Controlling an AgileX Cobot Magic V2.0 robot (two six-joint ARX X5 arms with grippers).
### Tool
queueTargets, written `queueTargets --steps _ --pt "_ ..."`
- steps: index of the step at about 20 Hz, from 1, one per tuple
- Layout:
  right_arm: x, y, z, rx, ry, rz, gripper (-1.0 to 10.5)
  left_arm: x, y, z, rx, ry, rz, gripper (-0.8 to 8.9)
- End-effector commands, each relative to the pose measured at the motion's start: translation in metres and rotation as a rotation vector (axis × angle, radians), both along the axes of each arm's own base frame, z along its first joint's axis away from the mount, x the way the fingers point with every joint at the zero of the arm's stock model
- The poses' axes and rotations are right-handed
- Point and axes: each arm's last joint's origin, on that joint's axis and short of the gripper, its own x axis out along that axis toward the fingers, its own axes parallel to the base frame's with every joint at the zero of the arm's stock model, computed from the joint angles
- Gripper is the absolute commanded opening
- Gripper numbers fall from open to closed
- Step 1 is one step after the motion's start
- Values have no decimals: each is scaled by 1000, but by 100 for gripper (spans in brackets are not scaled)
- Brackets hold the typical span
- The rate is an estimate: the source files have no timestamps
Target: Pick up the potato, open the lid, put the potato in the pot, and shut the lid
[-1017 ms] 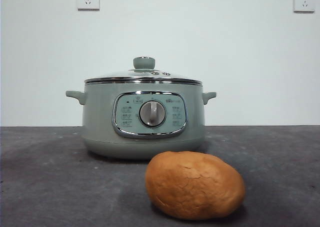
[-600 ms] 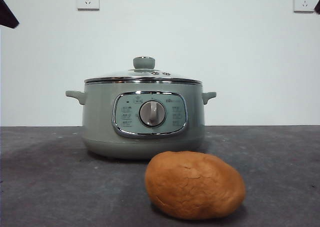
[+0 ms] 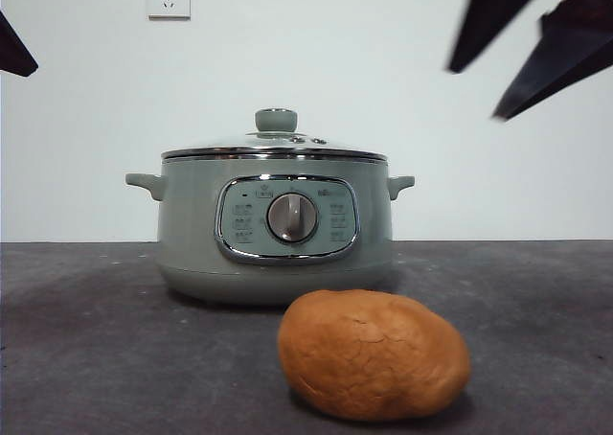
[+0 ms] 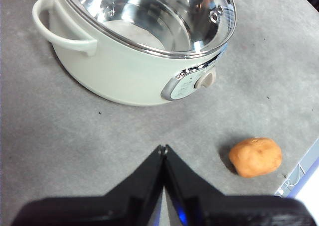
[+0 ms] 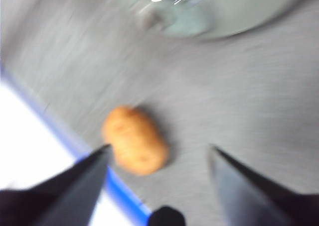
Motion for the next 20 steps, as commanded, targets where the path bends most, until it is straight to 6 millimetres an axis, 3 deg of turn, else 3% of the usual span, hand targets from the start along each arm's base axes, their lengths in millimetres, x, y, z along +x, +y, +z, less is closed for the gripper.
queueTargets --steps 1,2,7,15,20 --pt "-4 23 -10 -28 37 102 740 0 0 0 7 -14 -14 -4" --pt "-6 33 -16 -46 54 139 786 0 0 0 7 -14 -14 -4" --pt "-18 71 -42 -253 1 276 792 1 0 0 7 -13 -14 -4" --pt "-24 108 -73 -354 -37 379 791 1 0 0 7 -13 -14 -4" --pt "-20 121 -96 -435 -49 385 788 1 0 0 7 -12 -14 -4"
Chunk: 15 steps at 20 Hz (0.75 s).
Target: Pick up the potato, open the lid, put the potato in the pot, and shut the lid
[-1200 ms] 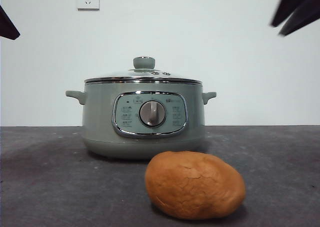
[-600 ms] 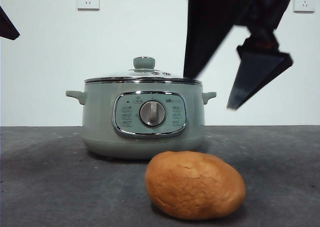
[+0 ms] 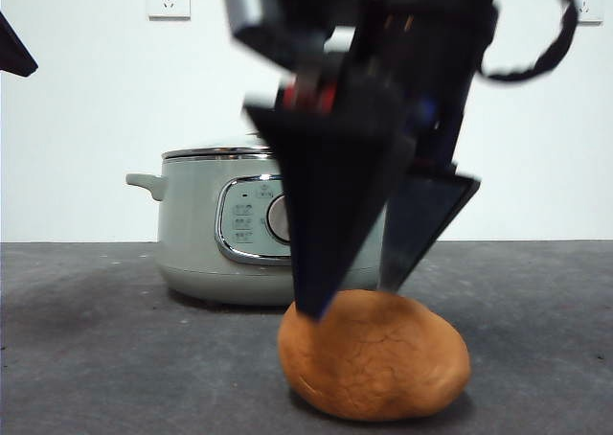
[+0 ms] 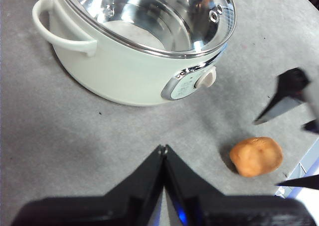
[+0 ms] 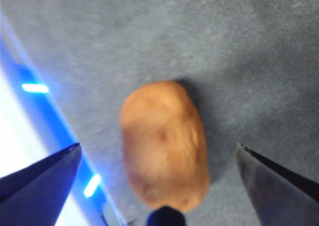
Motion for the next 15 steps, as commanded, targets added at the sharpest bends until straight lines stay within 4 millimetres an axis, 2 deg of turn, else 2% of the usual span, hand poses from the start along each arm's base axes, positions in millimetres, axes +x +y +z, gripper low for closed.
queueTargets --steps 1,7,8,10,12,13,15 --pt "3 6 -16 -48 17 15 787 0 0 0 3 -9 -10 -4" --pt "9 14 -36 -69 32 14 778 1 0 0 3 -9 -10 -4" --pt "9 14 -36 -68 31 14 718 1 0 0 4 -10 -10 -4" --pt "8 14 -37 -76 38 13 431 1 0 0 4 -9 -11 -4" --pt "7 12 -37 -95 51 14 96 1 0 0 5 -8 -12 -4" --pt "6 11 -38 -109 63 14 -26 1 0 0 5 -8 -12 -4" --pt "5 10 -38 -116 69 9 -15 3 0 -1 3 -6 -9 -5"
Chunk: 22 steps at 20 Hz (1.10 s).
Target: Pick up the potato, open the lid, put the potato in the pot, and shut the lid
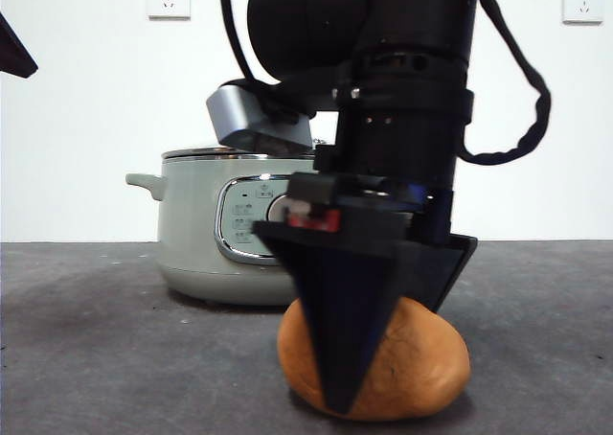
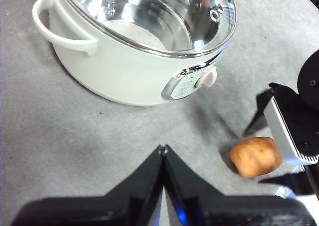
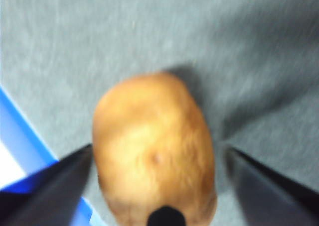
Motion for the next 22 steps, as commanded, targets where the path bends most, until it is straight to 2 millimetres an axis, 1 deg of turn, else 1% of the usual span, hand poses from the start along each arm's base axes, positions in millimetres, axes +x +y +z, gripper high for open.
queueTargets --steps 1,3,5,7,9,12,13,14,15,16,17,18,20,22 --pt "0 2 -4 -7 5 5 -15 2 0 0 0 -10 -6 -5" --pt "-1 0 1 -8 10 -34 -15 3 0 1 -4 -7 -2 -5" --pt "-4 -5 12 6 4 -55 -15 7 -1 7 -12 1 11 -5" --pt "-10 -13 31 20 0 -89 -12 14 -3 18 -19 3 7 -5" --pt "-19 -25 54 40 -8 -142 -12 25 -9 34 -16 10 -18 -5" --pt "-37 -50 90 71 -42 -188 -12 50 -27 58 -11 48 -85 -4" --pt "-44 -60 101 82 -59 -214 -12 61 -36 65 -6 67 -114 0" --pt "-50 -69 110 92 -75 -240 -12 73 -45 71 8 81 -130 1" --pt "-55 -78 117 102 -90 -267 -12 84 -54 76 36 90 -131 22" --pt "-60 -85 123 110 -105 -293 -12 94 -62 81 61 100 -129 96" --pt "-65 -93 130 122 -124 -321 -12 107 -72 85 92 114 -123 223" --pt "-70 -99 135 133 -137 -339 -12 118 -82 88 116 123 -121 326" --pt "-76 -109 141 155 -155 -379 -12 138 -99 93 162 132 -106 446" --pt "-78 -115 147 176 -211 -416 -12 157 -116 95 198 112 -86 515"
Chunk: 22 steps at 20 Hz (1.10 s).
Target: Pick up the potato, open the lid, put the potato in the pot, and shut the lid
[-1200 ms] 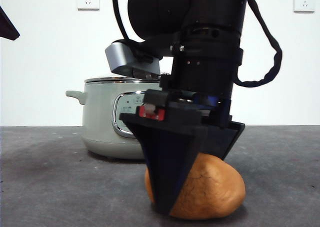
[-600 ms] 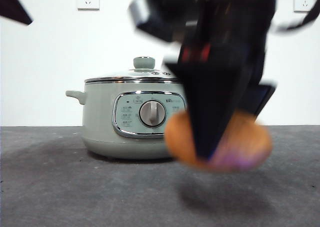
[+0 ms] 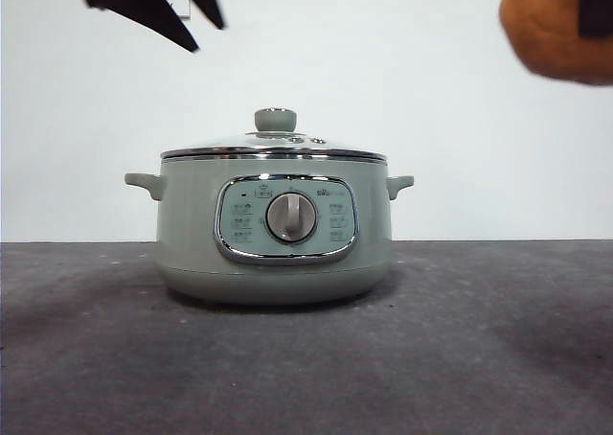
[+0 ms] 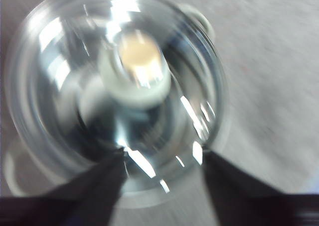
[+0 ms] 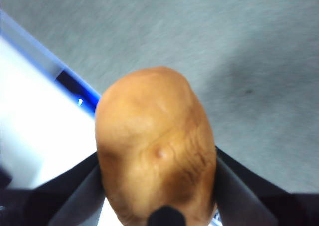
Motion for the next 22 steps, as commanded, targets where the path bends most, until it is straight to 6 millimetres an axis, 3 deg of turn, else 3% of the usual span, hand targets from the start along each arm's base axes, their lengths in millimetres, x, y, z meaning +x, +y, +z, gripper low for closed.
queueTargets --steps 1,5,10,15,22 --pt "-1 -3 5 24 -56 -57 -12 18 -17 -1 22 -11 9 545" --pt "1 -1 11 92 -110 -63 -12 44 -42 -20 51 9 -11 545" --pt "4 5 15 187 -128 -73 -12 70 -55 -52 110 0 24 544" --pt "6 8 17 228 -151 -80 -12 68 -58 -55 121 12 17 533" --pt "7 10 18 242 -161 -80 -12 59 -81 -58 229 -45 10 505"
